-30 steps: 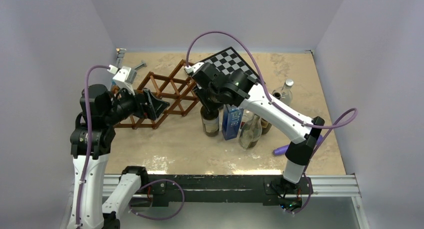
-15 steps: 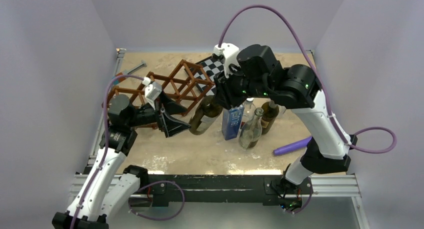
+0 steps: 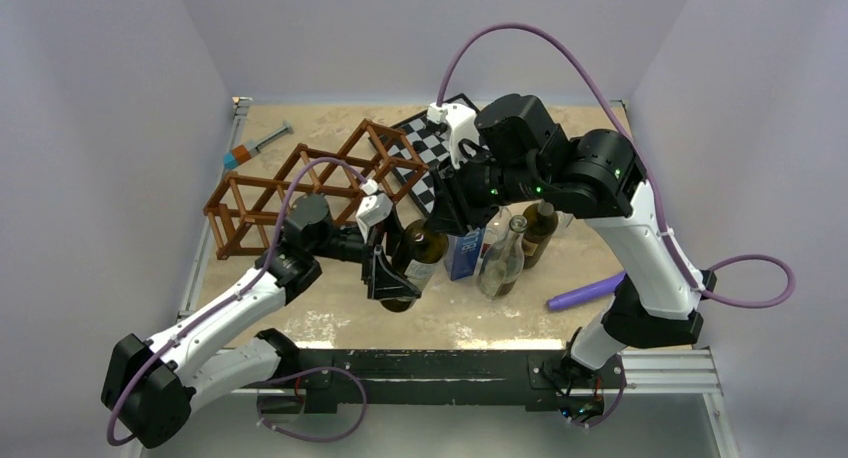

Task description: Put the wine bottle on the wine rack

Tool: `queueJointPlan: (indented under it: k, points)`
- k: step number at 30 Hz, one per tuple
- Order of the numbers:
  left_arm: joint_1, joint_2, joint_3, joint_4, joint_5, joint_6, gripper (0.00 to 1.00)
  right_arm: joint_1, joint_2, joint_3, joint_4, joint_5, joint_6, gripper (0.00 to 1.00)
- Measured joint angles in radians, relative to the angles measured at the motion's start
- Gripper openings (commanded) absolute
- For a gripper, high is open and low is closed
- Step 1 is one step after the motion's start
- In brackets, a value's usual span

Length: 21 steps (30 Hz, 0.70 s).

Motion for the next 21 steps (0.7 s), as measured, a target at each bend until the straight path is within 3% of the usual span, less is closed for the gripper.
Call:
queueJointPlan:
  k: [3,5,6,8,10,12,15,16,18,21]
  points:
    - [-0.008,0.006,-0.036,0.094,0.008,-0.031,0.96,0.000,-0.001,0.000,0.003,-0.001,0.008,0.00]
    - [-0.022,0.009,-0.041,0.120,0.011,-0.034,0.87,0.000,-0.003,0.000,0.010,-0.007,0.018,0.00]
    - [-0.031,0.010,-0.041,0.134,0.013,-0.034,0.78,0.000,-0.005,0.000,0.012,-0.012,0.022,0.00]
    - [-0.039,0.009,-0.041,0.153,0.023,-0.033,0.51,-0.002,-0.011,0.000,0.016,-0.021,0.027,0.00]
    - [-0.053,0.006,-0.040,0.173,0.025,-0.019,0.00,-0.006,-0.016,0.000,0.025,-0.028,0.035,0.00]
    - [-0.057,-0.003,-0.035,0.148,0.010,0.001,0.00,-0.008,-0.017,-0.002,0.032,-0.031,0.036,0.03]
    - [-0.056,-0.018,0.018,0.000,-0.034,0.105,0.00,-0.011,-0.034,-0.018,0.047,-0.032,0.030,0.62]
    - [-0.056,-0.020,0.047,-0.063,-0.052,0.150,0.00,-0.013,-0.045,-0.029,0.061,-0.032,0.032,0.77]
    - [-0.056,-0.024,0.111,-0.209,-0.128,0.258,0.00,-0.017,-0.092,-0.076,0.108,-0.036,0.044,0.92]
    - [-0.052,-0.024,0.204,-0.404,-0.264,0.406,0.00,-0.016,-0.182,-0.146,0.158,-0.022,0.047,0.98]
